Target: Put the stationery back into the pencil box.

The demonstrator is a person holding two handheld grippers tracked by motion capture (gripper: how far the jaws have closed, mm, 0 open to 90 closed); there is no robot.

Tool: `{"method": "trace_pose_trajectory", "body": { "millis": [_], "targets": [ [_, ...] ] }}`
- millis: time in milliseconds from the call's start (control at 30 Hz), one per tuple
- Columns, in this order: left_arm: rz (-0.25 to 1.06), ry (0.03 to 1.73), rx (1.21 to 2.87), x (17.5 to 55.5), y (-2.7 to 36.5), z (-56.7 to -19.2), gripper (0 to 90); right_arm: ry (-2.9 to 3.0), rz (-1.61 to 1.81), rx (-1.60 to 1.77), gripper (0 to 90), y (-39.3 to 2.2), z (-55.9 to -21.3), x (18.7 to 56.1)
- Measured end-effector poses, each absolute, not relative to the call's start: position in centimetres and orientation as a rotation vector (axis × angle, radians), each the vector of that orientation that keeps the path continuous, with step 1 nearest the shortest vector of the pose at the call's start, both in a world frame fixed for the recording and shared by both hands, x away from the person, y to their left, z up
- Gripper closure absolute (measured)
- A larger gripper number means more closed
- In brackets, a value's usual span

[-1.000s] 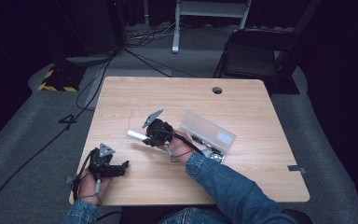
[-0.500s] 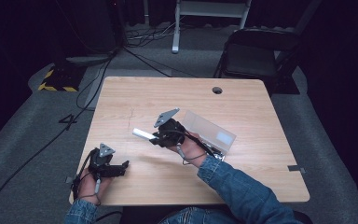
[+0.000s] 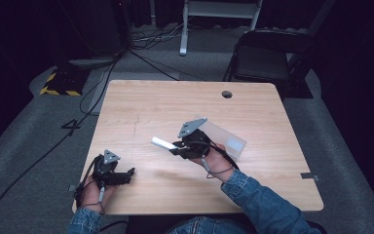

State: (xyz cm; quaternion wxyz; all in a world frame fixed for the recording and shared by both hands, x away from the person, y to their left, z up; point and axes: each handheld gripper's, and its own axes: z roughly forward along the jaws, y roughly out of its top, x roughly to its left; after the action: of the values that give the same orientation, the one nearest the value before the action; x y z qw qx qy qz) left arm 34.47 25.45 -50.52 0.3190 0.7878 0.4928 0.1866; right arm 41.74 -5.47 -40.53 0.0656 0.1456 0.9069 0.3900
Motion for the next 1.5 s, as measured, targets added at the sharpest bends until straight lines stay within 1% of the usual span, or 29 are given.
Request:
{"method": "trace_pose_trajectory", "body": {
  "millis": [267,833,1100,1500],
  "targets": [
    [0.491,1.296,2.072,34.5,25.5,-50.5,11.7,2.732,1.161,0.450,71.2,-8.0,-40.1,41.2],
    [0.491,1.296,2.072,34.5,25.4,-50.5,11.7,2.690,1.128,0.523,71.1,-12.6,-39.2,41.7],
    [0.491,1.296,2.072,34.5,25.4,-50.5,11.7,2.697,1.086,0.566,71.1,-13.5,-39.6,42.1],
    [0.490,1.297,2.070,34.5,25.4,-50.5,11.7,2.733,0.937,0.646,71.1,-14.3,-40.9,43.4]
  ]
}}
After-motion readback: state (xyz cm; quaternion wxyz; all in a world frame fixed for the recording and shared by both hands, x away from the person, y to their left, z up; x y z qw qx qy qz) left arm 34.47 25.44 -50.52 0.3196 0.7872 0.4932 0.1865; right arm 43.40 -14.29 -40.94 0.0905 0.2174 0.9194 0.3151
